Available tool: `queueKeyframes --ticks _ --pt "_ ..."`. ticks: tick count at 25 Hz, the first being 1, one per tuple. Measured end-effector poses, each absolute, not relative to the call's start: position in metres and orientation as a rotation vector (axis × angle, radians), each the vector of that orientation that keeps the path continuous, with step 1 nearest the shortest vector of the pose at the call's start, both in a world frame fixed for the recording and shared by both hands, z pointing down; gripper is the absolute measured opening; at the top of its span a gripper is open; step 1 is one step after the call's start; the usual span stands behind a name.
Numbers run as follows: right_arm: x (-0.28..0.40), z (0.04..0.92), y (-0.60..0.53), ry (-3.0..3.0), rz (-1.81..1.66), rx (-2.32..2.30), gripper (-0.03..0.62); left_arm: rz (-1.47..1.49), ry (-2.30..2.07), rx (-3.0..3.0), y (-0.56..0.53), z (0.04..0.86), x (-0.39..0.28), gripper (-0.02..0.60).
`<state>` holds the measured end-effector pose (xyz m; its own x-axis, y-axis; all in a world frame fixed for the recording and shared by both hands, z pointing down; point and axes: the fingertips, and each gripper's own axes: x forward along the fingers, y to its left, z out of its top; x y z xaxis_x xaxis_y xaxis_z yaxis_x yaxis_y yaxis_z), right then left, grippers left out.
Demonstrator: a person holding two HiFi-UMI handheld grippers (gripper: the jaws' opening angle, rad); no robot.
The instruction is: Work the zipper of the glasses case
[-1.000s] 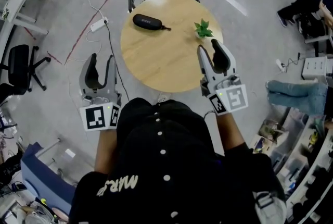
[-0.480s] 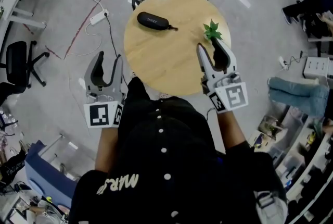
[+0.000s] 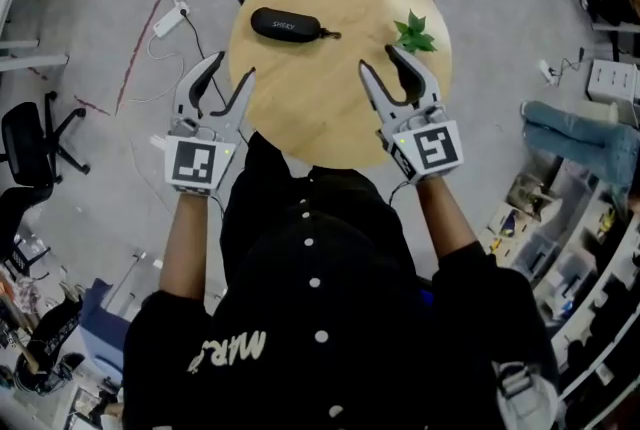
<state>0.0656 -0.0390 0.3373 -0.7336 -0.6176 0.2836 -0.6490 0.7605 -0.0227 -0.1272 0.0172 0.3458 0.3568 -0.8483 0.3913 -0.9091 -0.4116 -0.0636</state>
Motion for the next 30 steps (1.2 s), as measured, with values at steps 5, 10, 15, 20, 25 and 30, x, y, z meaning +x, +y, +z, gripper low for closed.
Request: queueKeyframes --ticks 5,10,15,20,25,30 --pt "0.051 0.405 -0.053 -2.613 0.208 0.875 0.17 0.643 -1.298 2.592 -0.02 0.41 -0.099 0.189" --pt "0.035 0.469 -0.066 -2.532 0.255 0.812 0.183 0.846 -1.078 2.634 -0.048 0.471 -0.084 0.189" --pt "0.025 0.523 -0.073 -2.431 0.287 0.76 0.183 1.039 -0.938 2.643 -0.075 0.518 -0.076 0.189" --pt "0.016 0.563 -0.071 -2.368 0.344 0.699 0.196 1.204 -0.782 2.674 -0.09 0.547 -0.071 0.189" --pt "0.012 0.587 -0.077 -2.318 0.396 0.701 0.198 1.251 -0.622 2.722 -0.096 0.558 -0.066 0.189" --pt "0.007 0.598 -0.082 -2.298 0.393 0.679 0.196 1.333 -0.486 2.691 -0.098 0.576 -0.07 0.189"
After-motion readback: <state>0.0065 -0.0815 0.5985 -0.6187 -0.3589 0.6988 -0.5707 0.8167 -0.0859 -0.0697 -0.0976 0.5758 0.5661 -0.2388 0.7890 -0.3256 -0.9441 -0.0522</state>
